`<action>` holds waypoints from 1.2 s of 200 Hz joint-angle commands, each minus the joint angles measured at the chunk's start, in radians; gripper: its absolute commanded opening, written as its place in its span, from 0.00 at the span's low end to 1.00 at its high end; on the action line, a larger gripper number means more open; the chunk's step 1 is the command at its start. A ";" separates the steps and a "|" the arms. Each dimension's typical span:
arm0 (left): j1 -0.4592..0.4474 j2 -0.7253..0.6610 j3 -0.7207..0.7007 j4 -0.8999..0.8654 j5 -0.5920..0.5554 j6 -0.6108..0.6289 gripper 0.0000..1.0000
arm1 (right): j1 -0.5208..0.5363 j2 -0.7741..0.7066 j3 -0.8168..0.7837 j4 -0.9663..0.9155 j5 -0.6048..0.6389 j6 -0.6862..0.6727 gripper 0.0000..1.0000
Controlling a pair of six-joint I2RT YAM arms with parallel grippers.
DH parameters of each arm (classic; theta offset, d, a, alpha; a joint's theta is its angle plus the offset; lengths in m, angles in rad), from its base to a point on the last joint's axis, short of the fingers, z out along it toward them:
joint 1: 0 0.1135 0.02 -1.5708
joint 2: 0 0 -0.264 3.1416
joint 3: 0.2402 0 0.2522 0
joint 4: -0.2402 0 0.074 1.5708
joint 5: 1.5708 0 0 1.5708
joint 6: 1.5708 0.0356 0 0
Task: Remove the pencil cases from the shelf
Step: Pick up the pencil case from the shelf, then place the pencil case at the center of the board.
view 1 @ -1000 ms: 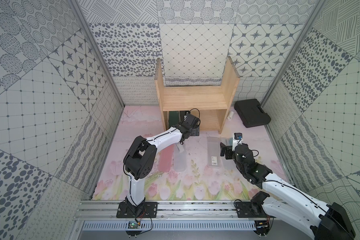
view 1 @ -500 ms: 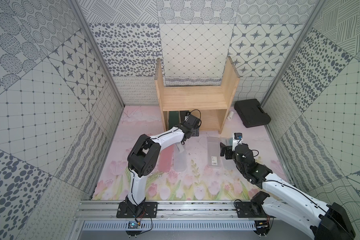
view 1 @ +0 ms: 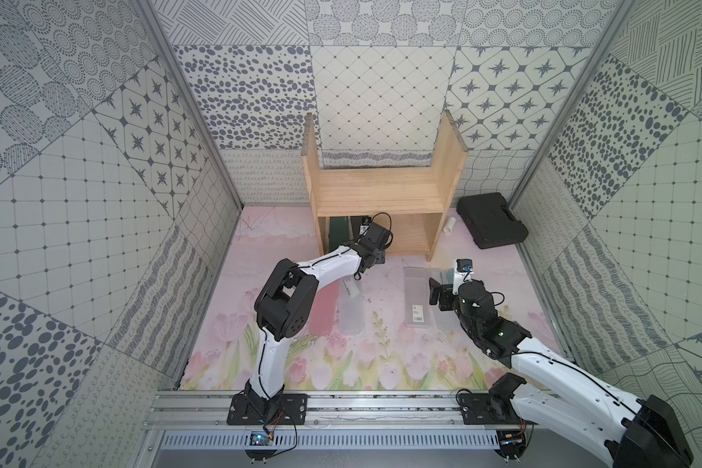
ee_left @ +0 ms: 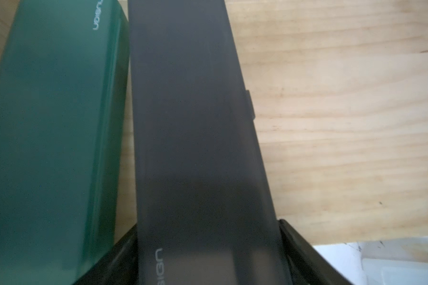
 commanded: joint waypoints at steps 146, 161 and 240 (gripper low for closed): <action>-0.114 -0.286 -0.323 0.085 -0.070 -0.083 0.68 | -0.005 -0.030 -0.016 0.038 0.009 0.010 0.98; -0.144 -0.336 -0.373 0.085 -0.095 -0.095 0.68 | -0.005 -0.039 -0.020 0.038 0.016 0.012 0.98; -0.371 -0.489 -0.510 -0.008 -0.230 -0.247 0.68 | -0.006 -0.086 -0.034 0.028 0.057 0.024 0.98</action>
